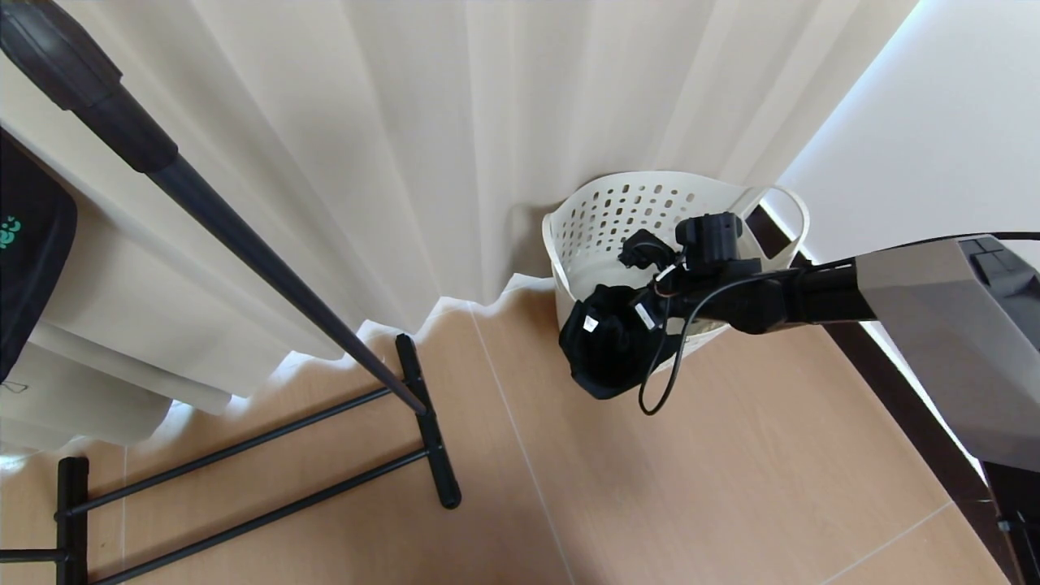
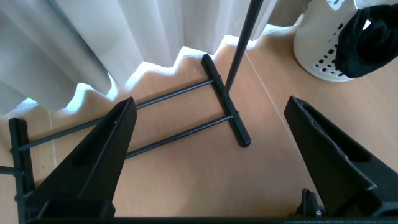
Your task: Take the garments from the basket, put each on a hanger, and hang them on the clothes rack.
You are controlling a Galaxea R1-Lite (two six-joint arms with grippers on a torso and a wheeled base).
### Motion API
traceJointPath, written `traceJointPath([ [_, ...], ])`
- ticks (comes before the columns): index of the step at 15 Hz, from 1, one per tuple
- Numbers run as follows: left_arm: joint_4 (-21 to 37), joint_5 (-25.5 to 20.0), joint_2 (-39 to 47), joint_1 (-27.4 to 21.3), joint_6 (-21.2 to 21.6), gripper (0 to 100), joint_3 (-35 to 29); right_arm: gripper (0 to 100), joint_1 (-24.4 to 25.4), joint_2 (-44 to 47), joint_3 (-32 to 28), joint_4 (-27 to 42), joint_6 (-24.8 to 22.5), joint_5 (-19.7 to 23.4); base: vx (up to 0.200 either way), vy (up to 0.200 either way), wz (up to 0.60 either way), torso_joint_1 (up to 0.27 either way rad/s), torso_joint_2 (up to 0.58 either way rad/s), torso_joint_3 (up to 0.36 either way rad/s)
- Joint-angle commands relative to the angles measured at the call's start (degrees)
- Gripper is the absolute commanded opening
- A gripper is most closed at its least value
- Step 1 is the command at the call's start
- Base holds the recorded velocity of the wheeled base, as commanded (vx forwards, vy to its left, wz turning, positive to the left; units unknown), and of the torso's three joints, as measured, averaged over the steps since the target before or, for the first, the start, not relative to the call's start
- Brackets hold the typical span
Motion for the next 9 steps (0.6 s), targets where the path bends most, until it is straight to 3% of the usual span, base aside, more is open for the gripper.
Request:
traceJointPath([
  [1, 0.0, -0.1, 0.0, 0.0, 0.1, 100, 0.0, 0, 2.8, -13.2, 16.0, -7.0, 0.9, 0.1, 0.0, 0.0, 0.0, 0.0, 0.0, 0.0],
  [2, 0.0, -0.1, 0.0, 0.0, 0.1, 100, 0.0, 0, 3.3, -16.4, 20.5, -10.4, 0.9, 0.1, 0.0, 0.0, 0.0, 0.0, 0.0, 0.0],
  [3, 0.0, -0.1, 0.0, 0.0, 0.1, 100, 0.0, 0, 5.0, -22.8, 29.1, -15.5, 0.8, -0.1, 0.0, 0.0, 0.0, 0.0, 0.0, 0.0],
  [6, 0.0, -0.1, 0.0, 0.0, 0.1, 100, 0.0, 0, 11.3, -37.3, 44.7, -18.1, 0.8, -2.1, 0.0, 0.0, 0.0, 0.0, 0.0, 0.0],
  [7, 0.0, -0.1, 0.0, 0.0, 0.1, 100, 0.0, 0, 15.2, -43.9, 51.7, -19.2, 0.8, -5.3, 0.0, 0.0, 0.0, 0.0, 0.0, 0.0],
  [8, 0.0, -0.1, 0.0, 0.0, 0.1, 100, 0.0, 0, 15.5, -44.2, 52.1, -19.2, 0.8, -5.5, 0.0, 0.0, 0.0, 0.0, 0.0, 0.0],
  [9, 0.0, -0.1, 0.0, 0.0, 0.1, 100, 0.0, 0, 22.1, -51.1, 60.4, -22.4, 0.8, -9.8, 0.0, 0.0, 0.0, 0.0, 0.0, 0.0],
])
